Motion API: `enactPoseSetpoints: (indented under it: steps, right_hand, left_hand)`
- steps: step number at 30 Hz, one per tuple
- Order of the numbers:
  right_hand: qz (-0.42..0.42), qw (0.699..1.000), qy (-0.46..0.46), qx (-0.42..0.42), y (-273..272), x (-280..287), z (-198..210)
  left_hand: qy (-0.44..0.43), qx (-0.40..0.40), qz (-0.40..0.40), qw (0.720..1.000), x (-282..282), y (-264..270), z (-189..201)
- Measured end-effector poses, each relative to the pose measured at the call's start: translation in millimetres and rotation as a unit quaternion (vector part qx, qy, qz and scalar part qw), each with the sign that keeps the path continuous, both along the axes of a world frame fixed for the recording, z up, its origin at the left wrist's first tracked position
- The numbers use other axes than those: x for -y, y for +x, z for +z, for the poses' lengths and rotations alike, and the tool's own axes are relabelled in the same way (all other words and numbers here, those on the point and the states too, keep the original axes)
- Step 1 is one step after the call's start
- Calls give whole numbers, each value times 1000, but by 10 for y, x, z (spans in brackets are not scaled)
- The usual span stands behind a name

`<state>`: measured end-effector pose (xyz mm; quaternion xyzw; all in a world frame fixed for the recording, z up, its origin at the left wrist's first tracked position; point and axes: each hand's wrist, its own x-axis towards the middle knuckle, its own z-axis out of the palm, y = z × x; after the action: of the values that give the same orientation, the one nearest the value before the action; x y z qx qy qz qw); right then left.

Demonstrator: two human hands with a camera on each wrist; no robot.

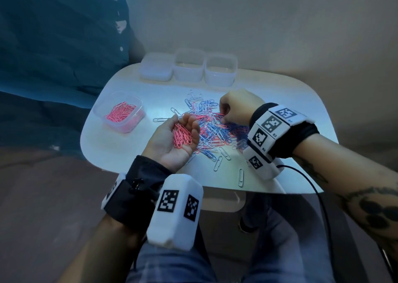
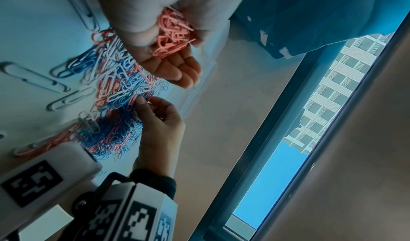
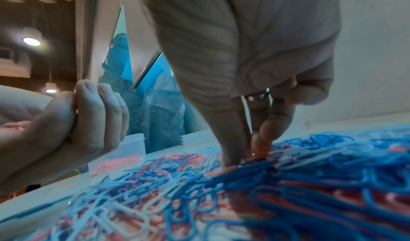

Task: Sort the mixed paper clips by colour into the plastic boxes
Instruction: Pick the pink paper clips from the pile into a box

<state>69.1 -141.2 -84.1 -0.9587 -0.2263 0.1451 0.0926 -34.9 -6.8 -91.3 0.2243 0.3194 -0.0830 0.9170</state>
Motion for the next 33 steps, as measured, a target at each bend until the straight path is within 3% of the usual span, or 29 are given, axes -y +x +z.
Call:
enactPoseSetpoints:
  steps: [7,12,16,19,22,24,26,28,30,33]
  right_hand:
    - [-17,996,45,-70,59,10,7]
    - [-58,980,155,-112,65,129,20]
    - [-81,971,186,-129,67,238,82]
    - [-83,939,273,-193,11,257,200]
    - [-27,921,308,-236,-131,176,284]
    - [-12,924,314,-218,-182,153,324]
    - [-49,928,337,-150,-107,215,363]
    - [-51,958,273,-73,2,290,365]
    - [-13,990,136,-44,50,293,277]
    - [6,999,8,-39,50,250,64]
  left_hand:
    - [6,0,-1,1000,28,-3,-10]
    - [-2,23,14,1000,13,10,-21]
    - [-2,38,5,999,33,32,-36]
    - [6,37,-9,999,65,50,-53]
    - [9,48,-24,999,152,84,-25]
    - [-5,59,-23,998,200,116,4]
    - [-22,69,-18,997,194,137,15]
    - [-31,74,-10,997,153,135,15]
    - [-43,68,3,997,116,122,15]
    - [-42,63,7,997,95,91,27]
